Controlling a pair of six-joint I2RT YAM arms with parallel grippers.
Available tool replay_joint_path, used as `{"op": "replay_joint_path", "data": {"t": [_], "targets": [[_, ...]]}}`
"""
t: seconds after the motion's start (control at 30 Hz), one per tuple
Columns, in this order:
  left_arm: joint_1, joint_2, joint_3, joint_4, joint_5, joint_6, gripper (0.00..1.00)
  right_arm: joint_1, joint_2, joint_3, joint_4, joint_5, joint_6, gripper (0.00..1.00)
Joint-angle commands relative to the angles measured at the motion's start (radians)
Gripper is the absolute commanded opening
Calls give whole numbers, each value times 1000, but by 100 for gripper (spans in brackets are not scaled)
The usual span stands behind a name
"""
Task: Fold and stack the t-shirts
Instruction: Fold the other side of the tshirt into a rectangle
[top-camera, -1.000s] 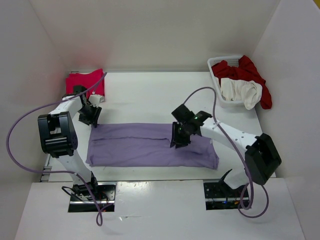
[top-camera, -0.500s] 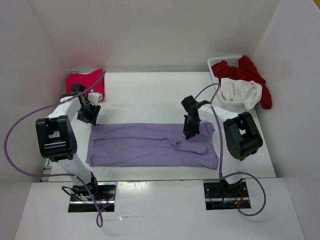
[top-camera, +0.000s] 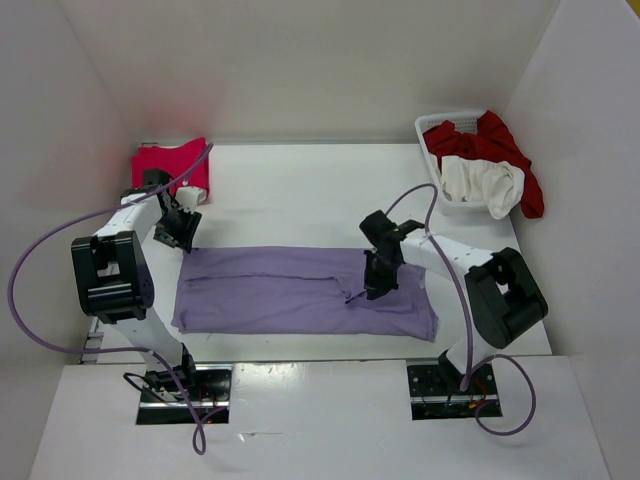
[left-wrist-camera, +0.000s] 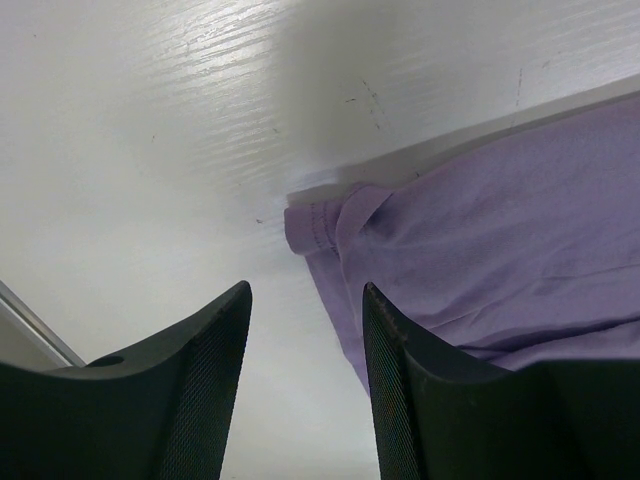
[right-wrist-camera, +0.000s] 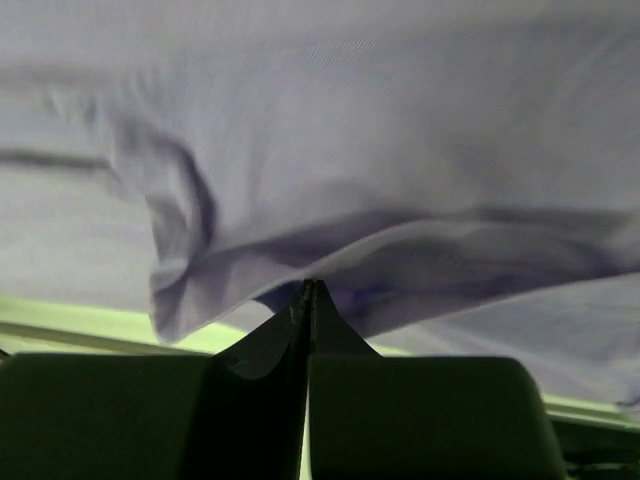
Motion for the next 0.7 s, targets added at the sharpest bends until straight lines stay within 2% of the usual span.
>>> {"op": "replay_joint_path", "data": {"t": [0.0,0.3,0.4,0.5,0.53,0.57,0.6,0.67], "targets": [[1,-11,6,4,-1,10,56,77,-29,-30,-43,-31,71,0],[1,-11,-3,4,-10,10,56,257,-86,-74,-143,-69,206,0],[1,-11,-3,4,-19,20,56,275,-153,-74,-184,-92,220,0],[1,-34,20,-7,-30,29,56,275,-229,5,-244,-92,240,0],[1,-51,35,-7,-39,29,57,275,-242,30,-270,-13,258,0],[1,-65,44,-18,-51,29,57,249,-252,54,-298,30,259,0],[1,-92,53,-18,-51,38,57,211,-265,85,-342,69,259,6],[1,-115,95,-28,-76,50,61,43,-266,85,-327,136,192,8]]}}
